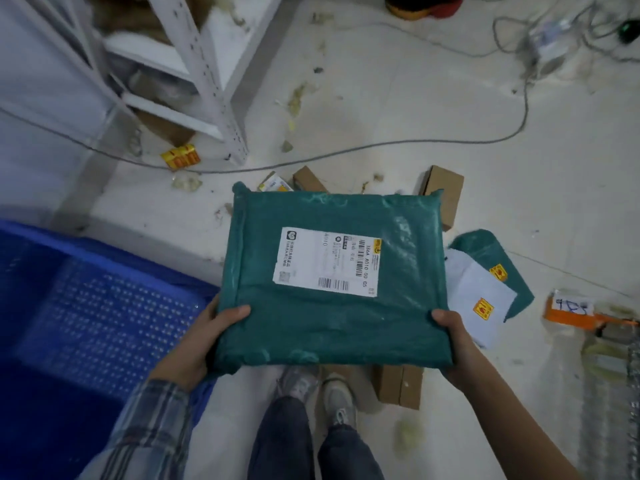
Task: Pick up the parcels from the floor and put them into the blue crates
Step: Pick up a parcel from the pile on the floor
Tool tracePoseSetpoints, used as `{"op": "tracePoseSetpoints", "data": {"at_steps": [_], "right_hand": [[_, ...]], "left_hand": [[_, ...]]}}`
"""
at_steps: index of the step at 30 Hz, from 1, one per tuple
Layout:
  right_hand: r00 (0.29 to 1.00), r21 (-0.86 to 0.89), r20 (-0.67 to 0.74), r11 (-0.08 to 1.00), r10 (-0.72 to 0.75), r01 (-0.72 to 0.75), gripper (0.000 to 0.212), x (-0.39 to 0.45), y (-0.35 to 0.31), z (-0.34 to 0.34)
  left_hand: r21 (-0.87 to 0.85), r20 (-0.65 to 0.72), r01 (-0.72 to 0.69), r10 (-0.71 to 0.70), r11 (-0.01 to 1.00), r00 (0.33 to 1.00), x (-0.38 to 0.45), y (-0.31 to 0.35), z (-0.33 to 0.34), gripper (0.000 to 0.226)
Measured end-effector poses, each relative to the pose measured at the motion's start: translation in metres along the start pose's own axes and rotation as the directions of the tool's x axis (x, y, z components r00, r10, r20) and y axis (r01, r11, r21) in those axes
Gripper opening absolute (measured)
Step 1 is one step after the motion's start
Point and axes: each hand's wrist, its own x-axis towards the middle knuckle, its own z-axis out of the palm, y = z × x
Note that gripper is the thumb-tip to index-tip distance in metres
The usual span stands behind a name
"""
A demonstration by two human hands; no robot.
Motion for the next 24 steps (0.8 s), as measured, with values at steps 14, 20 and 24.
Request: {"op": "tracePoseSetpoints", "data": {"at_steps": [14,20,24], "right_hand": [[0.929,-0.471,0.29,0.879,0.23,-0.071,0.075,-0.034,0.073,0.158],[0.895,-0.615,0.363,0.788,0.259,0.021,0.087,-0.055,0.153,0.235],[0.849,-0.691,0.42,0.719,0.32,0.072,0.115,-0.082,0.226,0.292]], "left_hand": [[-0.462,-0.438,-0.412,0.202,0.785,0.876,-0.173,-0.101,-0.136,0.038],[-0.52,-0.603,-0.522,0.142,0.676,0.785,-0.229,-0.179,-0.22,0.03],[-0.554,-0.642,-0.545,0.095,0.629,0.761,-0.275,-0.233,-0.288,0.088]]}}
